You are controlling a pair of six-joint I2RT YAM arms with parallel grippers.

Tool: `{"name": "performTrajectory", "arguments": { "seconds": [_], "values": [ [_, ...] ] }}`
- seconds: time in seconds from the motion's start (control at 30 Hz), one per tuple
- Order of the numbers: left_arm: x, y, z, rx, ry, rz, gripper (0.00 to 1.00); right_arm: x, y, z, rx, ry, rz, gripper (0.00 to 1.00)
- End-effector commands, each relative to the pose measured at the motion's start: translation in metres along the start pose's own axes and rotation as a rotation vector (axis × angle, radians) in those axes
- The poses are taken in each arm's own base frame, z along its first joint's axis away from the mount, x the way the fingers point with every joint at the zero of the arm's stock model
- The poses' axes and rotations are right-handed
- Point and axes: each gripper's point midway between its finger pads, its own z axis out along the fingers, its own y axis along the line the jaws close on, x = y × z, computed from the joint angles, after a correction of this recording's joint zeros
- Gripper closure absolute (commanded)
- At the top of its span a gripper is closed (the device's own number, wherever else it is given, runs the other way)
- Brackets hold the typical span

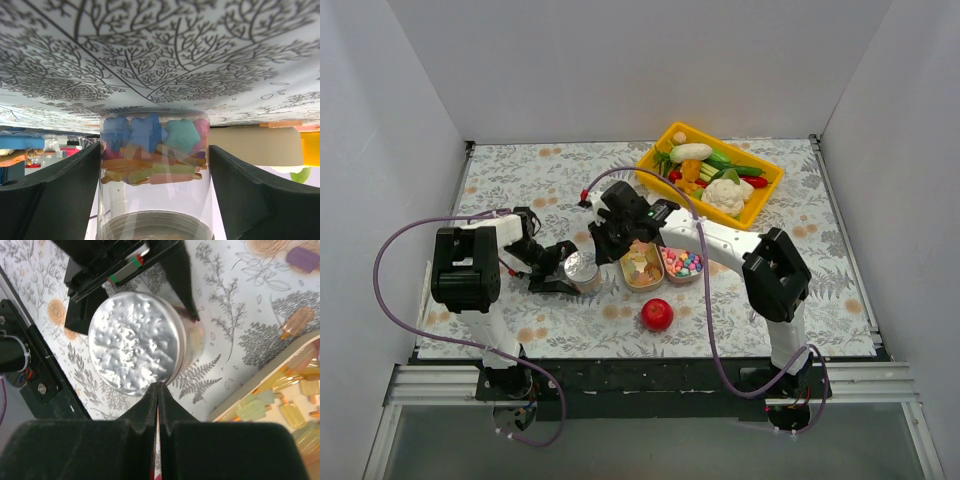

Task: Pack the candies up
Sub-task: Screw the bottle lid onto the packing bottle.

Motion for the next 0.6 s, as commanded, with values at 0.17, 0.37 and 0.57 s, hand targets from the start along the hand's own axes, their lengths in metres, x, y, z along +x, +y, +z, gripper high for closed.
{"name": "performTrajectory", "arguments": {
  "seconds": [0.17, 0.37, 0.57],
  "values": [
    [-0.003, 0.037, 0.062, -0.153, 0.184, -0.107, 0.28, 0.021, 0.053, -0.010, -0.111, 0.065, -0.039, 0.96],
    [-0.005, 0.035, 0.059, -0.146, 0.152, -0.083, 0.21, 0.006, 0.038, -0.023, 0.011, 0.007, -0.043, 0.91],
    [-0.006, 0.022, 0.042, -0.131, 0.080, -0.014, 0.02, -0.017, 0.031, -0.062, 0.127, -0.090, -0.066, 0.45]
  ]
}}
